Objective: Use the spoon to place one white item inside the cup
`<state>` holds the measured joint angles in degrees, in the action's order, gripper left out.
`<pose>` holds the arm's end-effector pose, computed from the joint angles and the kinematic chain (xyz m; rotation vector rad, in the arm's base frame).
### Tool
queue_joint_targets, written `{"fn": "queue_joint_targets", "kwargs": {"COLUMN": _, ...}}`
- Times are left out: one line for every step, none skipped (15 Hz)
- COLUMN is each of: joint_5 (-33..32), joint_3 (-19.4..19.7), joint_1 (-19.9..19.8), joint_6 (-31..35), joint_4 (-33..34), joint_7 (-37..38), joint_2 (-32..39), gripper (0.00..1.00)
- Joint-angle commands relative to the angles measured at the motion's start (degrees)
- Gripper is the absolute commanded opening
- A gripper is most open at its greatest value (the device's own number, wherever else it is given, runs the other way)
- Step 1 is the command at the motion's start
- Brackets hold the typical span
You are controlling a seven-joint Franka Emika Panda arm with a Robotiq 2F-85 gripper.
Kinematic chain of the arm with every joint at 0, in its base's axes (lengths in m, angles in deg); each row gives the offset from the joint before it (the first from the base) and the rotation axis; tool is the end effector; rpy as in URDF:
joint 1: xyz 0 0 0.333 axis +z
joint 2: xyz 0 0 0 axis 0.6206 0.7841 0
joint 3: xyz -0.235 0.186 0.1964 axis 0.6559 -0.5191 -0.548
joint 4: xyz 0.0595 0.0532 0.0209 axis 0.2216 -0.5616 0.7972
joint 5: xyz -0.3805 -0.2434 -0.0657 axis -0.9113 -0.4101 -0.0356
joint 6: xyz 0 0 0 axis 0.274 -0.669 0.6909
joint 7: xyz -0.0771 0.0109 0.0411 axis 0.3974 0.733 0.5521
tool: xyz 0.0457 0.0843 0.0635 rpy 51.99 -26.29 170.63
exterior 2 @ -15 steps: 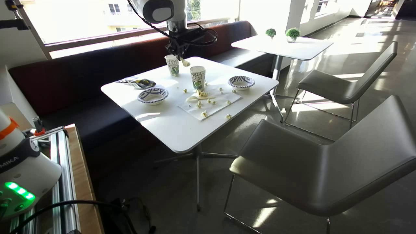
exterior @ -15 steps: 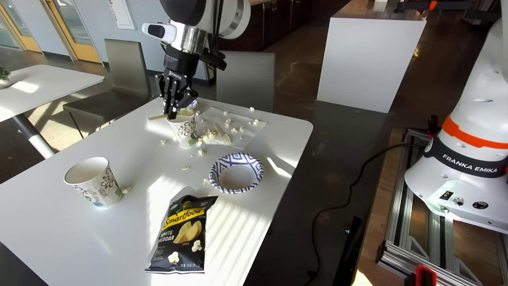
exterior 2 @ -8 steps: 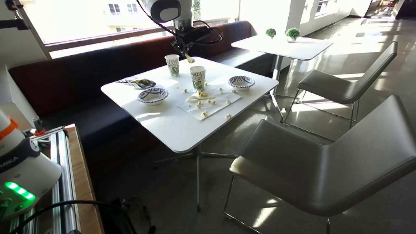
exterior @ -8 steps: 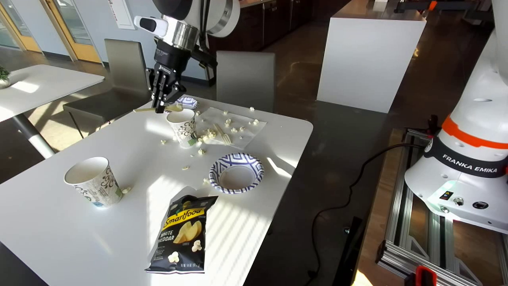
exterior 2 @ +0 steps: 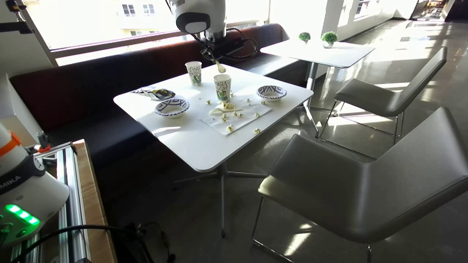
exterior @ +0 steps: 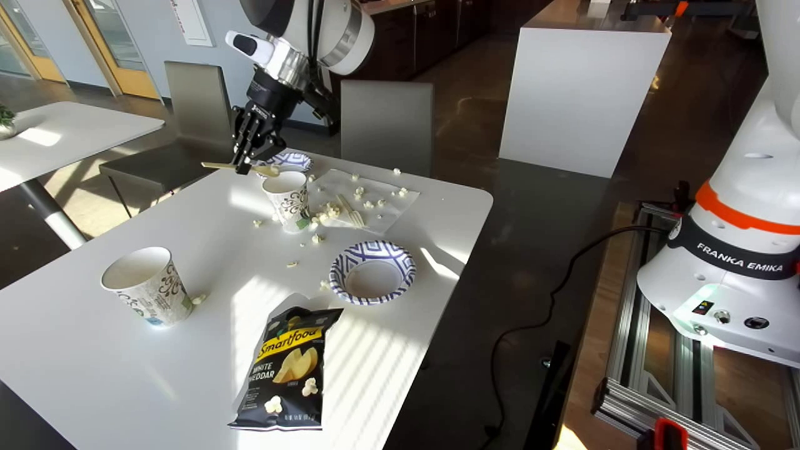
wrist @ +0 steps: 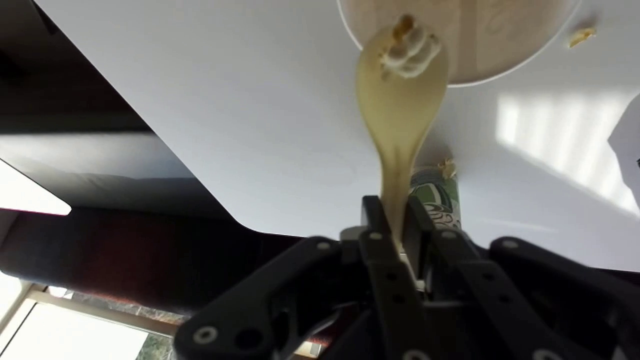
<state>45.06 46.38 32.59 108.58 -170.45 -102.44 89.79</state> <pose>0.7332 0.2093 0.2822 -2.0137 -1.9292 -0.9445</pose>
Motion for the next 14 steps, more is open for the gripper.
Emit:
{"fn": "queue_joint_targets", "kwargs": {"joint_5": 7.3, "joint_3": -5.4, "joint_1": -4.4, "joint_6": 2.2, "joint_4": 1.6, "joint_7": -7.0, "joint_2": 3.1, "gripper": 0.03}}
{"fn": "queue_joint_targets", "kwargs": {"joint_5": 9.8, "joint_3": -6.4, "joint_1": -5.1, "joint_6": 2.4, "joint_4": 1.8, "joint_7": -9.2, "joint_2": 3.6, "gripper": 0.03}}
{"fn": "queue_joint_targets", "kwargs": {"joint_5": 12.4, "joint_3": -7.1, "joint_1": -5.6, "joint_6": 2.1, "joint_4": 2.0, "joint_7": -11.0, "joint_2": 3.9, "gripper": 0.03}}
{"fn": "queue_joint_targets", "kwargs": {"joint_5": 14.9, "joint_3": -7.4, "joint_1": -5.8, "joint_6": 1.8, "joint_4": 2.3, "joint_7": -13.0, "joint_2": 4.2, "gripper": 0.03}}
{"fn": "queue_joint_targets", "kwargs": {"joint_5": 17.9, "joint_3": -8.0, "joint_1": -6.2, "joint_6": 1.3, "joint_4": 2.7, "joint_7": -15.0, "joint_2": 4.4, "gripper": 0.03}}
{"fn": "queue_joint_targets", "kwargs": {"joint_5": 20.3, "joint_3": -7.7, "joint_1": -5.9, "joint_6": 1.1, "joint_4": 2.8, "joint_7": -16.8, "joint_2": 4.3, "gripper": 0.03}}
{"fn": "queue_joint_targets", "kwargs": {"joint_5": 22.8, "joint_3": -7.3, "joint_1": -5.6, "joint_6": 0.6, "joint_4": 2.7, "joint_7": -18.1, "joint_2": 4.1, "gripper": 0.03}}
{"fn": "queue_joint_targets", "kwargs": {"joint_5": 25.2, "joint_3": -6.6, "joint_1": -5.2, "joint_6": 0.3, "joint_4": 2.7, "joint_7": -19.5, "joint_2": 3.8, "gripper": 0.03}}
{"fn": "queue_joint_targets", "kwargs": {"joint_5": 27.2, "joint_3": -5.8, "joint_1": -4.6, "joint_6": -0.2, "joint_4": 2.5, "joint_7": -20.5, "joint_2": 3.3, "gripper": 0.03}}
{"fn": "queue_joint_targets", "kwargs": {"joint_5": 28.7, "joint_3": -4.7, "joint_1": -3.9, "joint_6": -1.0, "joint_4": 1.9, "joint_7": -20.8, "joint_2": 2.4, "gripper": 0.03}}
{"fn": "queue_joint_targets", "kwargs": {"joint_5": 29.5, "joint_3": -3.5, "joint_1": -2.9, "joint_6": -1.6, "joint_4": 1.3, "joint_7": -20.8, "joint_2": 1.5, "gripper": 0.03}}
{"fn": "queue_joint_targets", "kwargs": {"joint_5": 29.8, "joint_3": -2.3, "joint_1": -1.9, "joint_6": -3.0, "joint_4": 0.2, "joint_7": -20.2, "joint_2": 0.2, "gripper": 0.03}}
{"fn": "queue_joint_targets", "kwargs": {"joint_5": 29.6, "joint_3": -0.9, "joint_1": -0.6, "joint_6": -4.2, "joint_4": -0.7, "joint_7": -19.1, "joint_2": -1.0, "gripper": 0.03}}
{"fn": "queue_joint_targets", "kwargs": {"joint_5": 28.1, "joint_3": 1.1, "joint_1": 1.2, "joint_6": -5.7, "joint_4": -2.4, "joint_7": -16.4, "joint_2": -2.8, "gripper": 0.03}}
